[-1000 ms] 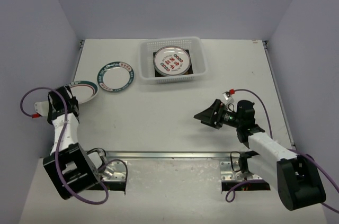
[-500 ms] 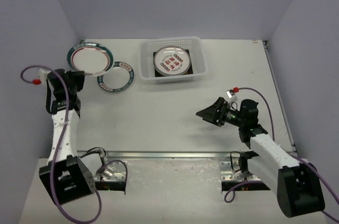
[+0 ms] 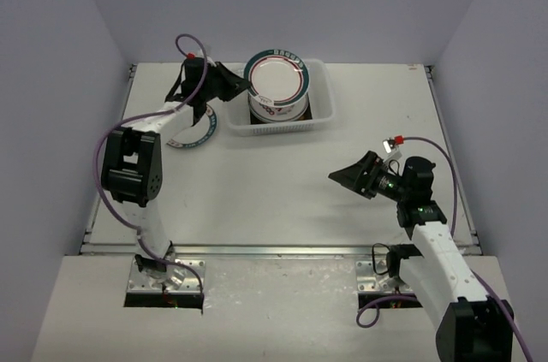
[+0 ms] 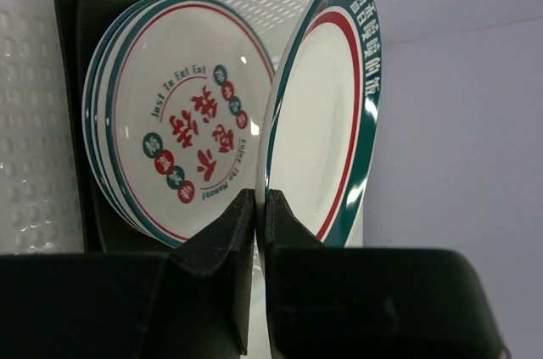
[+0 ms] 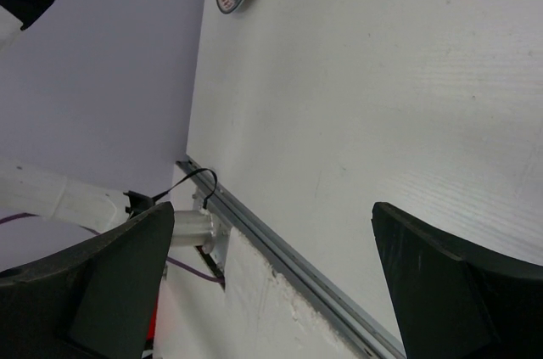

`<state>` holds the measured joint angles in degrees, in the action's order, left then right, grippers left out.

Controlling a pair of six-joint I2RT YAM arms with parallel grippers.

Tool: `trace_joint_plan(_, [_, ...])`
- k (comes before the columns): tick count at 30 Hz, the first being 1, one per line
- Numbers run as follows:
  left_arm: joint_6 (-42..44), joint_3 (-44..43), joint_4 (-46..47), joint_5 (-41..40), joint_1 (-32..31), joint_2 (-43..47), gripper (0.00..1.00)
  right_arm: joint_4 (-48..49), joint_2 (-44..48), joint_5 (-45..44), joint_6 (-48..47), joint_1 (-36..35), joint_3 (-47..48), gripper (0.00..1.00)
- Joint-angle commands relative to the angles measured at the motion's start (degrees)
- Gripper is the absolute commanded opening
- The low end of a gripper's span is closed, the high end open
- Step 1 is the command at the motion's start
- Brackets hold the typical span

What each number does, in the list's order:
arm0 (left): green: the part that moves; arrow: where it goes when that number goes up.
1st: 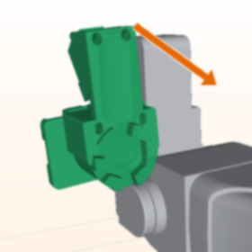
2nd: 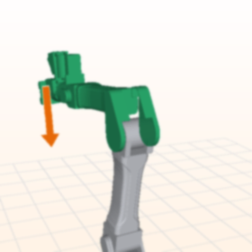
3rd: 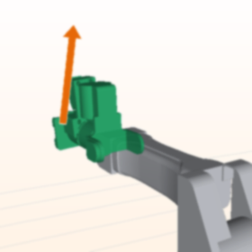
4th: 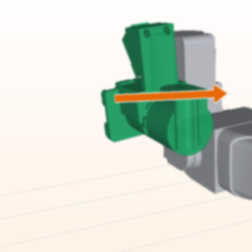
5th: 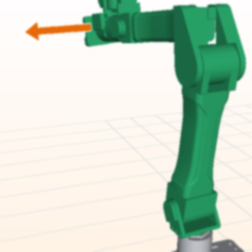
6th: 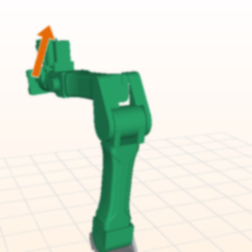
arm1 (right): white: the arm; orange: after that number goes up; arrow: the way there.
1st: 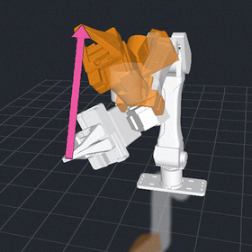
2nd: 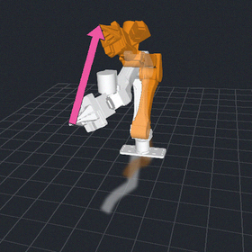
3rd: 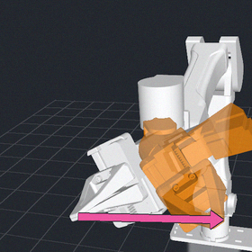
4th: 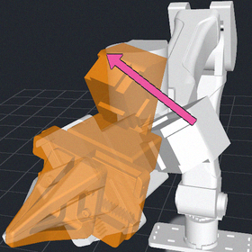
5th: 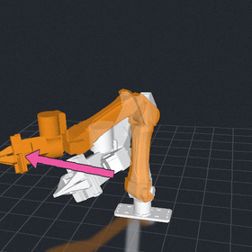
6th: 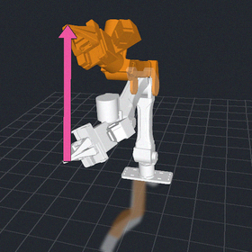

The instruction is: Place the plates into the plastic bin on the countertop

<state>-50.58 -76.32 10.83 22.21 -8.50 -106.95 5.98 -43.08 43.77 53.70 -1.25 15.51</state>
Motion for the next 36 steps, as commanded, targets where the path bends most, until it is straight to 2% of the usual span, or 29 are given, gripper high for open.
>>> trace_joint_plan(1, [1.8, -6.9, 0.4, 0.5, -0.8, -3.5, 0.0, -4.6, 1.6, 0.8, -4.1, 0.8, 3.6, 0.99])
trace_joint_plan(4, [3.7, -8.8, -2.7, -2.6, -0.8, -5.0, 0.0, -5.8, 2.1, 0.0, -5.8, 0.8, 4.6, 0.99])
trace_joint_plan(9, [5.7, -12.5, -6.8, -1.7, -0.9, -7.9, 0.0, -5.8, 1.3, -0.2, -5.8, 0.9, 4.8, 0.99])
trace_joint_plan(10, [6.1, -12.6, -7.4, -2.2, -1.0, -7.8, 0.08, -5.8, 1.2, -0.1, -5.8, 0.9, 4.8, 0.99])
trace_joint_plan(12, [6.9, -12.8, -8.3, -2.5, -1.1, -7.6, 0.35, -5.8, 1.2, -0.2, -5.8, 0.8, 4.7, 0.99])
trace_joint_plan(14, [7.8, -13.8, -9.6, -1.7, -1.5, -7.8, 0.47, -5.8, 1.2, -0.6, -5.8, 0.8, 4.6, 0.99])
trace_joint_plan(15, [8.4, -14.0, -10.2, -1.7, -1.7, -7.8, 0.59, -5.8, 1.1, -0.6, -5.8, 0.8, 4.6, 0.99])
trace_joint_plan(16, [9.3, -14.7, -11.1, -1.9, -2.1, -7.7, 0.86, -5.8, 0.9, -0.5, -5.9, 0.8, 4.7, 0.99])
trace_joint_plan(17, [9.7, -15.1, -13.1, -2.3, -2.4, -7.5, 0.99, -5.8, 0.7, -0.5, -5.8, 0.8, 4.8, 0.99])
trace_joint_plan(24, [13.1, -15.7, -17.8, -7.9, -2.4, -1.0, 1.0, -5.8, 0.4, -0.7, -6.3, 0.9, 5.0, 0.99])
trace_joint_plan(26, [15.3, -16.5, -22.6, -13.6, -2.3, 2.1, 1.0, -5.8, -0.1, -0.6, -6.4, 0.9, 5.1, 0.99])
trace_joint_plan(28, [14.9, -13.6, -25.2, -19.1, -1.2, 6.9, 1.0, -5.8, -0.3, -0.7, -6.5, 0.8, 5.1, 0.99])
trace_joint_plan(31, [9.2, 2.9, -21.4, -24.3, 3.9, 17.8, 1.0, -5.8, -0.2, -0.7, -6.9, 0.8, 4.8, 0.99])
trace_joint_plan(33, [4.7, 10.9, -16.8, -23.4, 11.2, 23.4, 1.0, -5.8, -0.4, -0.4, -7.4, 0.8, 4.7, 0.99])
trace_joint_plan(36, [0.0, 20.9, -18.9, -26.3, 19.7, 31.5, 1.0, -5.3, -1.2, 1.1, -7.7, 0.8, 4.3, 0.99])
